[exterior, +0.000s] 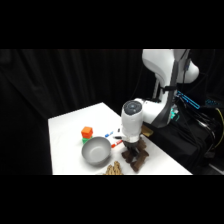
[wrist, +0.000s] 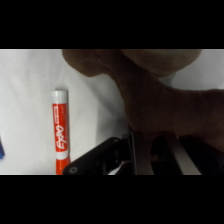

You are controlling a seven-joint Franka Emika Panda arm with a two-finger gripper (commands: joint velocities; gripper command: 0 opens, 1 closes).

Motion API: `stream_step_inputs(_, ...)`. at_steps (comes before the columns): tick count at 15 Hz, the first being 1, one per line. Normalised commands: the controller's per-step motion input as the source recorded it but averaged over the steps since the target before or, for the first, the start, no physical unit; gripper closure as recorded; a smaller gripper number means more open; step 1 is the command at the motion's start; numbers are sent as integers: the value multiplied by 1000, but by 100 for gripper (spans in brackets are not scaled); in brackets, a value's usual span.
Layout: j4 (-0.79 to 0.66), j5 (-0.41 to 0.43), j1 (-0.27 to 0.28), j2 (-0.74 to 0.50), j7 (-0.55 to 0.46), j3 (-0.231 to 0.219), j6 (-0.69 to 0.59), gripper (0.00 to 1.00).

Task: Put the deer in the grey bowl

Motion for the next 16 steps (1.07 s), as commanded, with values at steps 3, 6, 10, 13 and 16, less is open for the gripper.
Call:
stream_step_inputs(3, -131, 46, 75, -518, -27, -53, -434, 93)
stream_step_inputs(6, -94, 27, -5, -621, -47, -9, -532, 94)
stream_step_inputs(10, 52, -34, -90, -487, -58, 21, -508, 94)
stream_step_inputs(13, 235, -48, -162, -273, -120, 24, -403, 94)
stream_step_inputs(16, 436, -95, -167, 11, -140, -6, -277, 94)
